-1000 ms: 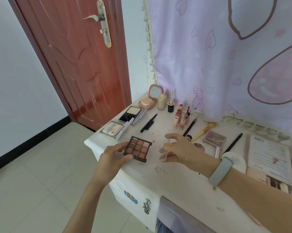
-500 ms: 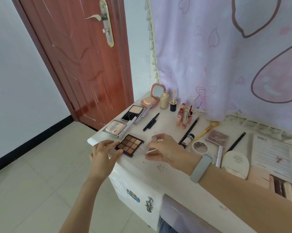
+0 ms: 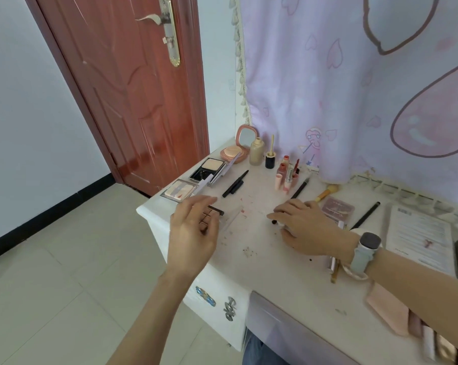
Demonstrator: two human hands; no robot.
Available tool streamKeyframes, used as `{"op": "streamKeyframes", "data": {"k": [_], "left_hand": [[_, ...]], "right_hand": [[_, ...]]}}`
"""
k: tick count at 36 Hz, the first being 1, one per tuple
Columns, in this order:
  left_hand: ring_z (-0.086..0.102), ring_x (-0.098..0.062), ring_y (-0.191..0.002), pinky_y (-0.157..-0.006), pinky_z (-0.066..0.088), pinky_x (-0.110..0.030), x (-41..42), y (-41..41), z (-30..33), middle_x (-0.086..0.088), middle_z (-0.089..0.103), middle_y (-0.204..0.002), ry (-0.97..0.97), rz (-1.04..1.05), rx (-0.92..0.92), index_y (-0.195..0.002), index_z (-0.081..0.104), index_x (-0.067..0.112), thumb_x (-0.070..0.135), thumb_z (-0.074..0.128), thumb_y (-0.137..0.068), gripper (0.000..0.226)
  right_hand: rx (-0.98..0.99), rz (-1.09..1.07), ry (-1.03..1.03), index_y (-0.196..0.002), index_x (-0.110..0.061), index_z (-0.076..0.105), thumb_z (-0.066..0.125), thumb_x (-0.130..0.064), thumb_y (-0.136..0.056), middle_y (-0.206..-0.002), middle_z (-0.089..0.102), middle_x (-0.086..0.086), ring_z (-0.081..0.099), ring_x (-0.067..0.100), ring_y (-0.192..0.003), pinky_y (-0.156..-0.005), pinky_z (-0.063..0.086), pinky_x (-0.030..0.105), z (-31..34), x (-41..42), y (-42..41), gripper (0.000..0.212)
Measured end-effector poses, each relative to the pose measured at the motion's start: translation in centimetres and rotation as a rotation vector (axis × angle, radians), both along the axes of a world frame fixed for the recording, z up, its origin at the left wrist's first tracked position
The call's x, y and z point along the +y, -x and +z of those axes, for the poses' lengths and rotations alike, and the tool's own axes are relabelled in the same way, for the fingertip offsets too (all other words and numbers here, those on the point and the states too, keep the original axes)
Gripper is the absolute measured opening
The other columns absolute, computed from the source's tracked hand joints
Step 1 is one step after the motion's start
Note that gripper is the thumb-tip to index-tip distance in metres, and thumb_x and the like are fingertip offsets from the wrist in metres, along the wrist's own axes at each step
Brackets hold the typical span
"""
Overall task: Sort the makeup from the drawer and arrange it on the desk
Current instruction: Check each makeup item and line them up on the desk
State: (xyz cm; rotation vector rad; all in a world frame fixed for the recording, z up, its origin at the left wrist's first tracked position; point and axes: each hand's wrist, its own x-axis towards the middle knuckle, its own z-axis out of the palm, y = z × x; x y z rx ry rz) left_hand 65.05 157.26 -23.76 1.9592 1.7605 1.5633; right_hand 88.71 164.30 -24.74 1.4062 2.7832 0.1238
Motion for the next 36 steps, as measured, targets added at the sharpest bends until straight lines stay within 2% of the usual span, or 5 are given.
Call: {"op": "streamKeyframes", "data": {"k": [9,16,25,30,36], "left_hand": [[0.059,-0.014,-0.098,-0.086,0.045,-0.018,-1.3,-6.4,-0.3,-0.005,0.064,-0.107,-0.040,-0.294,0.133,-0.108,0.066,0.008,0.012,0.055,-0.088,0.024],[0.057,-0.025,-0.106,-0.091,0.044,-0.037,-0.1,-7.8,-3.7,-0.007,0.061,-0.116,0.257,-0.191,0.190,-0.118,0.060,0.008,0.008,0.050,-0.091,0.028],[0.048,-0.021,-0.115,-0.091,0.032,-0.035,0.6,-8.3,-4.9,0.002,0.060,-0.121,0.300,-0.117,0.375,-0.110,0.066,0.018,0.017,0.051,-0.090,0.025],[0.049,-0.017,-0.117,-0.096,0.034,-0.027,1.2,-9.0,-3.8,0.001,0.054,-0.127,0.323,-0.223,0.197,-0.126,0.053,0.017,0.018,0.046,-0.095,0.033],[0.043,-0.013,-0.123,-0.099,0.031,-0.017,2.5,-11.5,0.1,-0.002,0.047,-0.133,0.161,-0.316,0.012,-0.136,0.041,0.012,0.020,0.048,-0.096,0.042]], "right_hand": [[-0.113,0.086,-0.180,-0.123,-0.019,0.048,0.032,-0.022,-0.098,-0.123,0.048,0.001,0.045,0.022,-0.108,-0.084,0.032,0.034,-1.2,0.1,-0.5,0.030],[-0.174,0.188,-0.246,-0.109,-0.015,0.054,0.041,-0.006,-0.088,-0.108,0.057,0.004,0.052,0.024,-0.095,-0.078,0.037,0.034,-0.5,-0.1,-1.0,0.026],[0.012,0.378,-0.504,-0.080,-0.014,0.064,0.062,-0.012,-0.077,-0.076,0.064,0.000,0.059,0.021,-0.068,-0.058,0.046,0.030,0.8,0.5,-2.2,0.004],[0.331,0.236,-0.582,-0.079,-0.007,0.064,0.046,-0.015,-0.080,-0.078,0.065,0.006,0.059,0.024,-0.074,-0.061,0.044,0.035,3.6,-0.1,-2.1,0.019],[1.142,-0.099,-0.280,-0.093,-0.007,0.055,0.050,-0.014,-0.086,-0.089,0.062,0.009,0.053,0.007,-0.077,-0.071,0.039,0.020,7.8,-1.2,-2.7,0.011]]}}
